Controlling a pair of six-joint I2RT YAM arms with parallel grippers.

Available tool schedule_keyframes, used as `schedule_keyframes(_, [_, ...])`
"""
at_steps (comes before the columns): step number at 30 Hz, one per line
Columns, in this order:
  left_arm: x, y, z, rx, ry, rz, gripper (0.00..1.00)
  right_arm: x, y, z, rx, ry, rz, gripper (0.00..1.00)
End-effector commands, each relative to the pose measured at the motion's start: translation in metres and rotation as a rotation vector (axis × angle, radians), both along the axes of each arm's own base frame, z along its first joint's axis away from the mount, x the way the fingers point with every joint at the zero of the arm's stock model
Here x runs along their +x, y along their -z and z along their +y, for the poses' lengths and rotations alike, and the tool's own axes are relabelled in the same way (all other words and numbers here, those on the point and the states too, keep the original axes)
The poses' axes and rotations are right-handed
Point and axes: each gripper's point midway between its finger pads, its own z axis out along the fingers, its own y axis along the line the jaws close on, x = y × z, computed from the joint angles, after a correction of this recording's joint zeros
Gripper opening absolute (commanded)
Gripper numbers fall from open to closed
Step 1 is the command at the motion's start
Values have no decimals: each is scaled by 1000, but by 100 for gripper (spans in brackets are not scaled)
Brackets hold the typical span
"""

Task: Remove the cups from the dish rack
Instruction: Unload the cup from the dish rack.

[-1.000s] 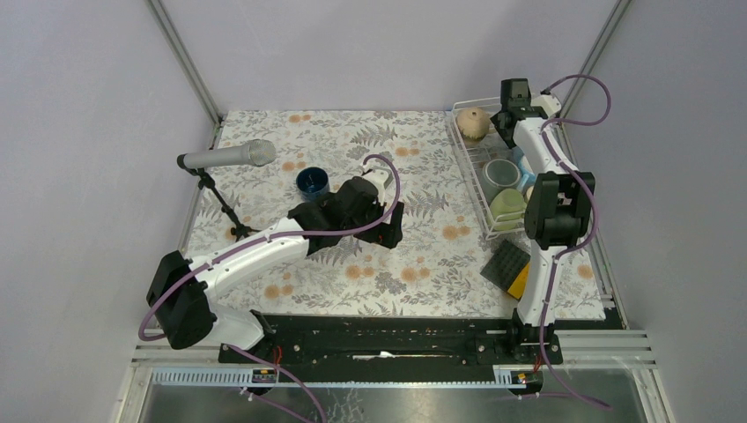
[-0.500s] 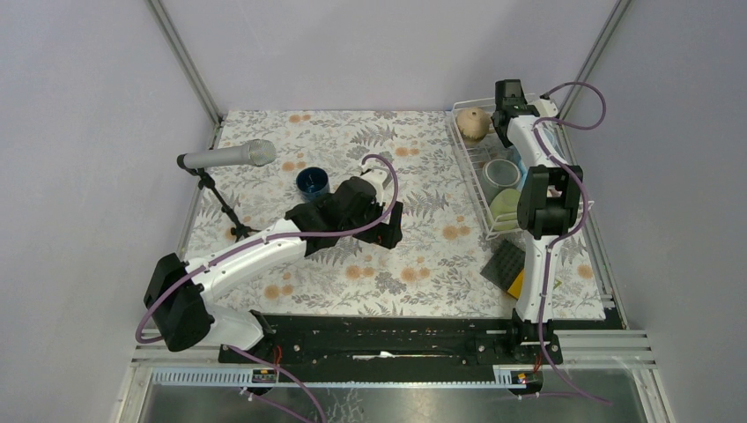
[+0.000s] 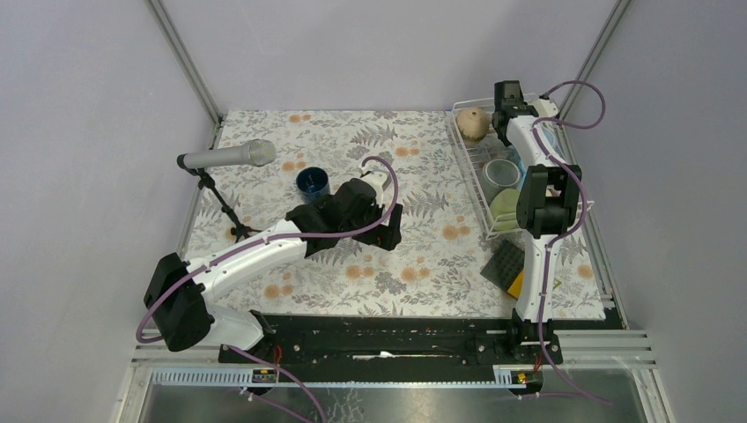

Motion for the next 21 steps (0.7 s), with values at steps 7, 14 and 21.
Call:
schedule_keyframes(7, [2,-19,-9,-73,10,-43,99,-13,-18,3,-101,-59,9,16])
schedule_keyframes(14, [2,-17,-9,-70,10,-41,99,-29,-24,17,-95,-120,-11,10])
schedule_keyframes(21, [2,-16,-9,-69,7,-40,99,-29,-23,50,-77,-254,-19,6])
